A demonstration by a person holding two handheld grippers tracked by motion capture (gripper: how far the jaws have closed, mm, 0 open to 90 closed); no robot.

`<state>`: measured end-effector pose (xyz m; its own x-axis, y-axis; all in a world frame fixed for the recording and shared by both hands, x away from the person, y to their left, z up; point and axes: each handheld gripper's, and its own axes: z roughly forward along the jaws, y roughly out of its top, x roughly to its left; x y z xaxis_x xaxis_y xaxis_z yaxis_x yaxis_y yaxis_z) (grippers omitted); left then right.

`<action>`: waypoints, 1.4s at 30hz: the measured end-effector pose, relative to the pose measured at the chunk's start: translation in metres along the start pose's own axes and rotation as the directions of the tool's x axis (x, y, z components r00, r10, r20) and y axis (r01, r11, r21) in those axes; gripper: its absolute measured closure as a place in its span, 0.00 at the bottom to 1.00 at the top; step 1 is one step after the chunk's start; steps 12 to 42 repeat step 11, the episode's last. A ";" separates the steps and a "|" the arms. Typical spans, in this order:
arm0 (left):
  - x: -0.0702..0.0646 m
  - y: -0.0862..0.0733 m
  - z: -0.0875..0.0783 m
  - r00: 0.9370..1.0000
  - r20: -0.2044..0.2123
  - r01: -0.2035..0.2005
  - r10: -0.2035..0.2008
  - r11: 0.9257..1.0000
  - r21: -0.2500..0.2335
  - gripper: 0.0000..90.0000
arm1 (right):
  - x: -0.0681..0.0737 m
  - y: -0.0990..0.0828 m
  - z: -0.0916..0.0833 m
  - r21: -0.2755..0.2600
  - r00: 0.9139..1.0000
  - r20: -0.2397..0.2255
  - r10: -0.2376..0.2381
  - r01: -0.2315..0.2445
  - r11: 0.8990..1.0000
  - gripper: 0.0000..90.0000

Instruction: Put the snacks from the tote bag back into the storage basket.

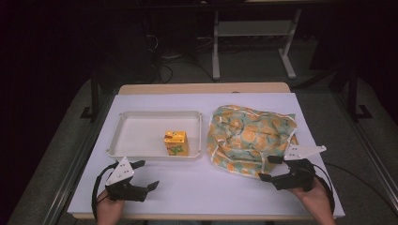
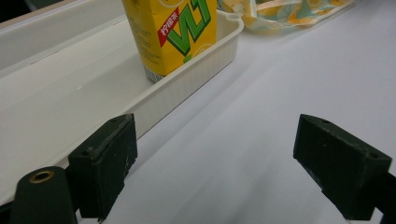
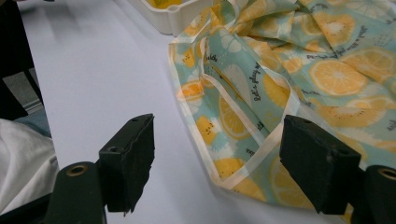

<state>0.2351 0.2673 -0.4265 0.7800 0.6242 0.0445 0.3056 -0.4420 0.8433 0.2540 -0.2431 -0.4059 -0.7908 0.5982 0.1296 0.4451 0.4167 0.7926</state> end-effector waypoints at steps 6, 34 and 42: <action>0.001 0.000 0.003 1.000 -0.002 0.015 -0.015 1.000 0.011 0.15 | 0.005 -0.012 -0.002 -0.006 1.000 0.004 0.001 -0.001 1.000 0.29; 0.002 0.000 0.004 1.000 -0.001 0.017 -0.017 1.000 0.008 0.15 | 0.005 -0.012 0.000 -0.004 1.000 0.023 -0.014 0.015 1.000 0.29; 0.002 0.000 0.004 1.000 -0.001 0.017 -0.017 1.000 0.008 0.15 | 0.005 -0.012 0.000 -0.004 1.000 0.023 -0.014 0.015 1.000 0.29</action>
